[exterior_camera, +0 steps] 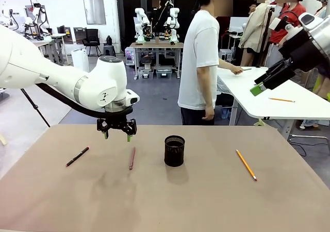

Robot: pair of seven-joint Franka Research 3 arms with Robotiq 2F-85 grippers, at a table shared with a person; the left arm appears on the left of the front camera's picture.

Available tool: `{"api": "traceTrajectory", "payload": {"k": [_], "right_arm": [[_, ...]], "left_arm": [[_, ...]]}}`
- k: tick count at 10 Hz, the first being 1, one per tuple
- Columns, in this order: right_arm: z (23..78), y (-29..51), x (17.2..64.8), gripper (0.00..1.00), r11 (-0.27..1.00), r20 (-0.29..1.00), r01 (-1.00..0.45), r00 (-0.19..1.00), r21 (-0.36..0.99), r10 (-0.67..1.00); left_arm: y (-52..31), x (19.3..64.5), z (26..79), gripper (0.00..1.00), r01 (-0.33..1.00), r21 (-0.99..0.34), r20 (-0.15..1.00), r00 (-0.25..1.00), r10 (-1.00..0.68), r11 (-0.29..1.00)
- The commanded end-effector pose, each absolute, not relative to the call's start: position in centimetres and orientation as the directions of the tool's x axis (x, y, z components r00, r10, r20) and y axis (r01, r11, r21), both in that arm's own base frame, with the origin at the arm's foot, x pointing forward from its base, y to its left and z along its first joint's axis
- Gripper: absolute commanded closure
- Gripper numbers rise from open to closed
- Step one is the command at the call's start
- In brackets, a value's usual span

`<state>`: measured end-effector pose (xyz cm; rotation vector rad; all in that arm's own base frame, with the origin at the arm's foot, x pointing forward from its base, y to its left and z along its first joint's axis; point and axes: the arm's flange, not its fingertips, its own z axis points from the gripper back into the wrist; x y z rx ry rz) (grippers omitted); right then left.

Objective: Place the pens into the pen holder.
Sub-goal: Pick up a writing instrument from the table and place it into the Pen holder.

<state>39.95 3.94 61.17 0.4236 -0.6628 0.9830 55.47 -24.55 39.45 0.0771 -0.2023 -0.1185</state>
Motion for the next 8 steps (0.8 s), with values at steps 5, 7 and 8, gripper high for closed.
{"api": "traceTrajectory", "payload": {"k": [5,7,8], "right_arm": [[61.2,3.9,40.0,0.0,0.486,0.695,-0.873,0.374,0.04,0.614],[61.2,3.9,40.0,0.0,0.486,0.695,-0.873,0.374,0.04,0.614],[61.2,3.9,40.0,0.0,0.486,0.695,-0.873,0.374,0.04,0.614]], "left_arm": [[-25.7,57.7,37.1,0.0,0.114,-0.075,0.122,0.987,-0.104,0.991],[-27.3,58.7,35.7,0.0,0.084,-0.117,0.091,0.993,-0.074,0.99],[-27.8,58.9,35.0,0.0,0.087,-0.127,0.071,0.994,-0.078,0.988]]}}
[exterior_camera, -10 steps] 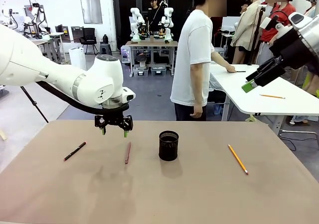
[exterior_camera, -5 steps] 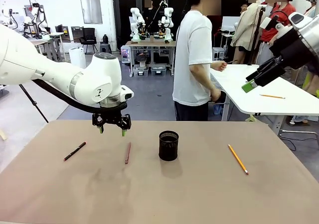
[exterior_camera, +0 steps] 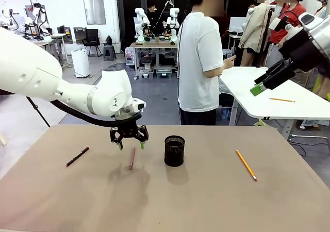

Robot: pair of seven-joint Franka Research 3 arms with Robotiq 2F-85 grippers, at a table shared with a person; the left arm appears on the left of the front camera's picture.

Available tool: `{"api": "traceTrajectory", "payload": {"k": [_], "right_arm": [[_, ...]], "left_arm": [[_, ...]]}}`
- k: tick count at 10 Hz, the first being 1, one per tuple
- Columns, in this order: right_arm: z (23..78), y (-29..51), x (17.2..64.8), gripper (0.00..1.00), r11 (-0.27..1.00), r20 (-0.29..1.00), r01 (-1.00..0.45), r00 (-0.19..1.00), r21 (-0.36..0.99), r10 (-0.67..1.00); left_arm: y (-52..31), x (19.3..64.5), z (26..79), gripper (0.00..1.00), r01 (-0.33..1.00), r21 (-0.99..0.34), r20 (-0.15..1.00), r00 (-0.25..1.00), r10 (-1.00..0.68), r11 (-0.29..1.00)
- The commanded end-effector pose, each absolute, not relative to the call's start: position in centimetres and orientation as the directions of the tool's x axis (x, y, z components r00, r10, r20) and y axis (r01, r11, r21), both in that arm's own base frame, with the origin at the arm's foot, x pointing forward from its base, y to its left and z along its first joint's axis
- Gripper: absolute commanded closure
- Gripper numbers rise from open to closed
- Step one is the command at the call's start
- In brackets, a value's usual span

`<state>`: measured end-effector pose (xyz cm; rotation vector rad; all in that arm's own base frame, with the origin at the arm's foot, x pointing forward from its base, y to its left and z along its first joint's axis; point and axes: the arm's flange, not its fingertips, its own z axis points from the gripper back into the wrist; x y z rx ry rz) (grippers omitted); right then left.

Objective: Place the pens into the pen holder.
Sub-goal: Pick up a writing instrument from the table and place it into the Pen holder.

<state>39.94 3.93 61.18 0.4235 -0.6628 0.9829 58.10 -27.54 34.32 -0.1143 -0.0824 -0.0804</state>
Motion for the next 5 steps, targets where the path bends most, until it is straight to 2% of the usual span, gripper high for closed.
{"api": "traceTrajectory", "payload": {"k": [1,2,5], "right_arm": [[61.2,3.9,40.0,0.0,0.486,0.695,-0.873,0.374,0.04,0.614],[61.2,3.9,40.0,0.0,0.486,0.695,-0.873,0.374,0.04,0.614],[61.2,3.9,40.0,0.0,0.486,0.695,-0.873,0.374,0.04,0.614]], "left_arm": [[-28.1,59.4,34.2,0.0,0.099,-0.098,0.072,0.993,-0.092,0.99],[-28.1,60.2,33.5,0.0,0.104,-0.042,0.073,0.992,-0.101,0.994],[-28.0,61.7,32.4,0.0,0.081,-0.003,0.081,0.993,-0.08,0.997]]}}
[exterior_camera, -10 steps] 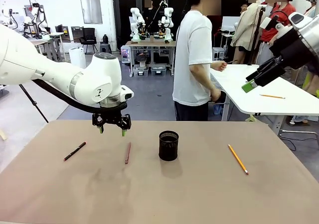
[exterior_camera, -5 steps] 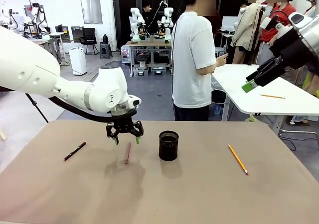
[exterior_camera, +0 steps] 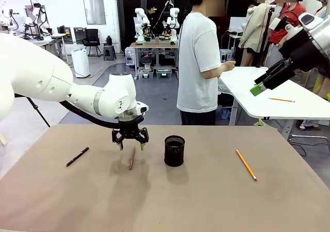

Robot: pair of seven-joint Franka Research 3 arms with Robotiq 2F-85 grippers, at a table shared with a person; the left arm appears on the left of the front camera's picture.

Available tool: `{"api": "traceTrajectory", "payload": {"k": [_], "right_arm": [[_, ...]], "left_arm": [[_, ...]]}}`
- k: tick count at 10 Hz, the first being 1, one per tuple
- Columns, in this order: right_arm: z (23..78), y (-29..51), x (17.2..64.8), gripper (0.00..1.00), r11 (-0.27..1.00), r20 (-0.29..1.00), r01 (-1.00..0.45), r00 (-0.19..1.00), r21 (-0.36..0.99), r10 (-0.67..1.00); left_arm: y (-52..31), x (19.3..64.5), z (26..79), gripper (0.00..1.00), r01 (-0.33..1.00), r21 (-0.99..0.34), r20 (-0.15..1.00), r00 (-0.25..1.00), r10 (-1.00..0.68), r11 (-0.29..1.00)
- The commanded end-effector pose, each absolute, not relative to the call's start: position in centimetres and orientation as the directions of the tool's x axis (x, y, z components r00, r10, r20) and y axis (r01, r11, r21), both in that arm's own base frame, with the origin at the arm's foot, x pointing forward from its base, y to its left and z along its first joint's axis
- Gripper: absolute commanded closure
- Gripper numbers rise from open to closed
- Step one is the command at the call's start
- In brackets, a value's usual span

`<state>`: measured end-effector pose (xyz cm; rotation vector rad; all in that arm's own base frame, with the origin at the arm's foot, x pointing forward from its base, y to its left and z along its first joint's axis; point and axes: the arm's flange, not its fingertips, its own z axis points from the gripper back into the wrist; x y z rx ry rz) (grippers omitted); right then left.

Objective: Place the pens into the pen holder.
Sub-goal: Pick up a writing instrument from the table and place it into the Pen holder.

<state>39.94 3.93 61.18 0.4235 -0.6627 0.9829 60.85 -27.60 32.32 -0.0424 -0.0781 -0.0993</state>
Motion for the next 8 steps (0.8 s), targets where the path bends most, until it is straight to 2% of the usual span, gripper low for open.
{"api": "traceTrajectory", "payload": {"k": [1,4,8], "right_arm": [[61.2,3.9,40.0,0.0,0.486,0.695,-0.873,0.374,0.04,0.614],[61.2,3.9,40.0,0.0,0.486,0.695,-0.873,0.374,0.04,0.614],[61.2,3.9,40.0,0.0,0.486,0.695,-0.873,0.374,0.04,0.614]], "left_arm": [[-27.9,62.1,32.3,0.0,0.079,-0.006,0.082,0.994,-0.078,0.997],[-27.9,62.7,31.6,0.0,0.083,-0.001,0.067,0.994,-0.083,0.997],[-28.0,62.9,31.1,0.77,0.088,0.025,0.05,0.995,-0.089,0.996]]}}
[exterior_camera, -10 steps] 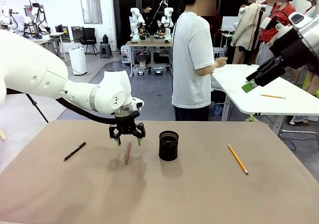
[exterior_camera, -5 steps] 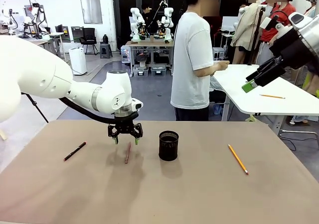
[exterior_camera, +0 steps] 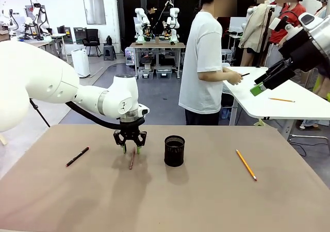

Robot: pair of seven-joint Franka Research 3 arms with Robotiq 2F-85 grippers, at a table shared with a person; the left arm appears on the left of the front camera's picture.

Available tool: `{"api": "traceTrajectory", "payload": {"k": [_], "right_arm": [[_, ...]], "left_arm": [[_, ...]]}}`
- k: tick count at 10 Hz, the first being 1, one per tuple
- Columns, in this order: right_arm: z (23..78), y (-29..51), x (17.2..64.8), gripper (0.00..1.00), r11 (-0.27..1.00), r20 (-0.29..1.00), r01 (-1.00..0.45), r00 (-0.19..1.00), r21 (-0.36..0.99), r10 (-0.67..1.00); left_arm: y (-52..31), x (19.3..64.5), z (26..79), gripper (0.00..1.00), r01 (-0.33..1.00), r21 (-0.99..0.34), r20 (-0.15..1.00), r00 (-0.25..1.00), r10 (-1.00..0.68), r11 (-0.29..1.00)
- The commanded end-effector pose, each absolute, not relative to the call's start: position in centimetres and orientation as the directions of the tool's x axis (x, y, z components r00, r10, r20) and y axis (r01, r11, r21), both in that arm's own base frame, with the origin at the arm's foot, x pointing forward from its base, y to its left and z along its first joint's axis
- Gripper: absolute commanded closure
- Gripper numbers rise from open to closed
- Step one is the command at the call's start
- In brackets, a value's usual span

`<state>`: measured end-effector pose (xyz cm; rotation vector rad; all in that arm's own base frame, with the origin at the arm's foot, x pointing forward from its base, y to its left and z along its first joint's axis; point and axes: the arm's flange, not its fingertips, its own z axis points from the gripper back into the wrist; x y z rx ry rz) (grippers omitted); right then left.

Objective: Place the pens into the pen holder.
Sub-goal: Pick up a writing instrument from the table and place it into the Pen holder.

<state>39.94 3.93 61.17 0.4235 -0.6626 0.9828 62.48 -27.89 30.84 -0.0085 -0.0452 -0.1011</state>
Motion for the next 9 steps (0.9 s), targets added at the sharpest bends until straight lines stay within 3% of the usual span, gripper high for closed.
{"api": "traceTrajectory", "payload": {"k": [1,2,6,7,9], "right_arm": [[61.2,3.9,40.0,0.0,0.486,0.695,-0.873,0.374,0.04,0.614],[61.2,3.9,40.0,0.0,0.486,0.695,-0.873,0.374,0.04,0.614],[61.2,3.9,40.0,0.0,0.486,0.695,-0.873,0.374,0.04,0.614],[61.2,3.9,40.0,0.0,0.486,0.695,-0.873,0.374,0.04,0.614],[61.2,3.9,40.0,0.0,0.486,0.695,-0.873,0.374,0.04,0.614]], "left_arm": [[-28.1,62.9,31.1,0.96,0.086,0.023,0.051,0.995,-0.087,0.996],[-28.1,62.9,31.2,1.0,0.088,0.025,0.051,0.995,-0.089,0.996],[-28.3,62.6,31.2,1.0,0.091,0.013,0.047,0.995,-0.091,0.996],[-28.0,62.3,31.5,1.0,0.124,-0.067,0.045,0.992,-0.121,0.99],[-27.1,61.3,34.0,1.0,0.238,-0.391,0.083,0.971,-0.223,0.889]]}}
